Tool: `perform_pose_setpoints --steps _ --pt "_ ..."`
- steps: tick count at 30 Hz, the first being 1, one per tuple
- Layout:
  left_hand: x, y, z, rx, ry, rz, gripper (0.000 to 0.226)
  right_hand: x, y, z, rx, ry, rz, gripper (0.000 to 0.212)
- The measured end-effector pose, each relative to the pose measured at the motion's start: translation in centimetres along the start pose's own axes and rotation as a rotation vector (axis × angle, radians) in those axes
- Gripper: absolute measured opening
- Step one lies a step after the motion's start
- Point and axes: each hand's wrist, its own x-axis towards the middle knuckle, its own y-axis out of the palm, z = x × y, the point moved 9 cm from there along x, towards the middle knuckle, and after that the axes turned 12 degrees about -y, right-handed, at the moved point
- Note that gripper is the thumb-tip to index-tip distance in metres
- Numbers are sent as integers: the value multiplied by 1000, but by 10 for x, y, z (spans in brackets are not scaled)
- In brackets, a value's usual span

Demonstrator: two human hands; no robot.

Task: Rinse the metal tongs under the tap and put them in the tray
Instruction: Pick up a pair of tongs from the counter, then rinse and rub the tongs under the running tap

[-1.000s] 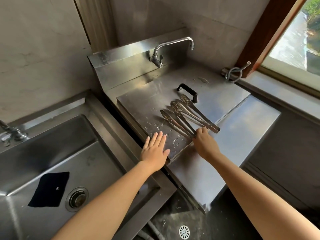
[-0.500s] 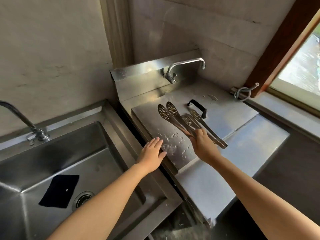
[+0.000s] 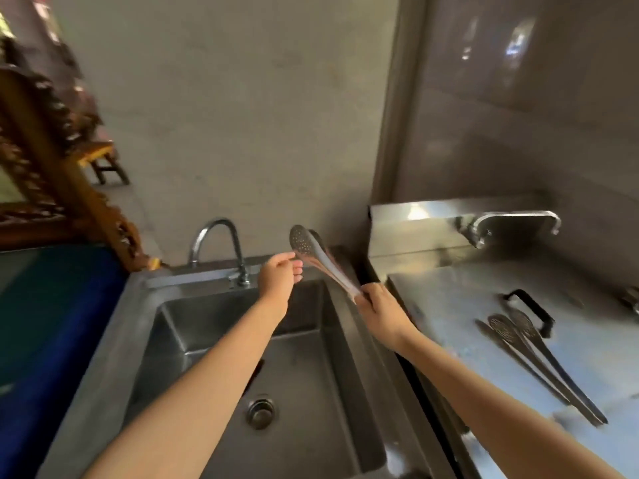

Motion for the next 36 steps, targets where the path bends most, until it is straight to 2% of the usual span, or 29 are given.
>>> perform_pose_setpoints --steps 6,11,14,18,23,31,34,36 --pt "-7 -117 -42 -273 15 -108 25 37 72 88 208 -98 93 22" --pt "-7 -191 -59 -398 30 -151 19 56 134 144 420 -66 194 25" --pt "2 -223 -55 -475 -4 -156 15 63 172 169 507 -66 240 23" --pt "28 -262 -26 -516 -80 -137 12 64 229 177 631 -33 303 7" --pt "63 -297 21 -509 -220 -152 36 61 294 166 632 93 413 15" --pt "114 -293 76 -410 -382 -143 33 48 346 146 657 292 517 12" --pt "133 -284 90 -287 -413 -153 35 55 357 128 509 289 602 11" --pt "147 -279 100 -233 -411 -173 33 74 360 106 318 231 627 23"
